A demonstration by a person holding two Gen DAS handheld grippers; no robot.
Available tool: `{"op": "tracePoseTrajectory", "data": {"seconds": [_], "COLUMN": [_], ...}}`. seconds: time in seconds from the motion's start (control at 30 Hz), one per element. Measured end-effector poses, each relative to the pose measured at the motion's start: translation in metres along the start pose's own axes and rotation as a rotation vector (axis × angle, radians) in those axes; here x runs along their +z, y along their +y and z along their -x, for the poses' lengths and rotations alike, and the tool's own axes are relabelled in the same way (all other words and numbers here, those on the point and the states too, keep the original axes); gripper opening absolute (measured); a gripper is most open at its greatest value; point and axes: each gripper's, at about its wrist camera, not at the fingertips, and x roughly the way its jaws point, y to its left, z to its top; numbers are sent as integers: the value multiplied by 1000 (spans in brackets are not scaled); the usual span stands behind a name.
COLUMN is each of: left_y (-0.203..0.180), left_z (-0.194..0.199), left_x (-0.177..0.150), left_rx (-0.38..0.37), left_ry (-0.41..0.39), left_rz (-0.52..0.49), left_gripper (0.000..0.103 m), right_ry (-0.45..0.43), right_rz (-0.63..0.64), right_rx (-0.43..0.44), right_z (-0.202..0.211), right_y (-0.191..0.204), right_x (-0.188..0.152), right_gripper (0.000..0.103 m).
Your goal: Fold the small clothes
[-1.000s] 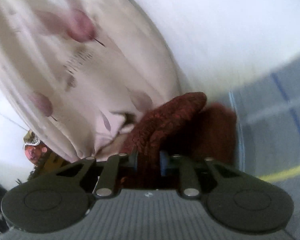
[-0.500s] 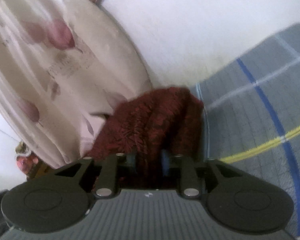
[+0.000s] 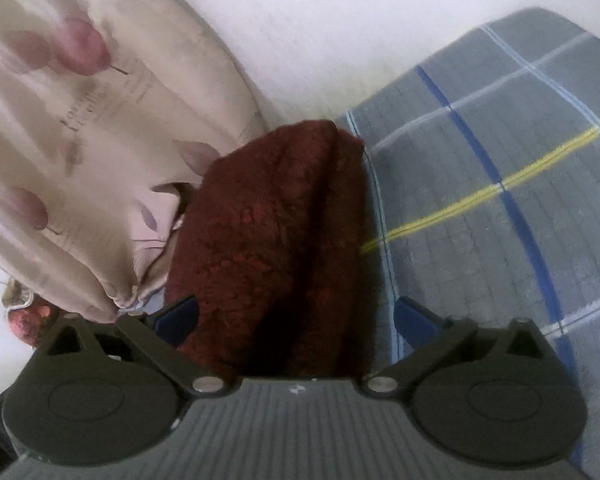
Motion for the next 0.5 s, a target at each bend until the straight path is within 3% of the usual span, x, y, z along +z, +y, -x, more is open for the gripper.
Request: {"op": "tracePoseTrajectory", "data": {"seconds": [0.07,0.2,0.33,0.4,0.43,0.5], "left_y": [0,1,4,7,8,10], "left_z": [4,15,22,21,20,16], "left_x": [1,4,9,8,8,5], "left_rx": [5,21,42,44,47,44], "left_ry": [0,-15,-47,-50,-44,-22], "left_rz": [-3,-7,-15,8,18,31], "left_gripper": [99,99,99,99,99,99], "right_ry": [31,7,5,-23,-45,-83], "right_rz": [-17,57,-38,-144,-165,-170], "right_rx": [7,50,212,371,372,252], "right_z": [-9,-14,-25,-31,-34,-37], "right_y": [2,23,25,14,8,-13], "right_x": [0,-1,-2,-9,-15,-24], "right_gripper": [98,40,32,31,28,28]}}
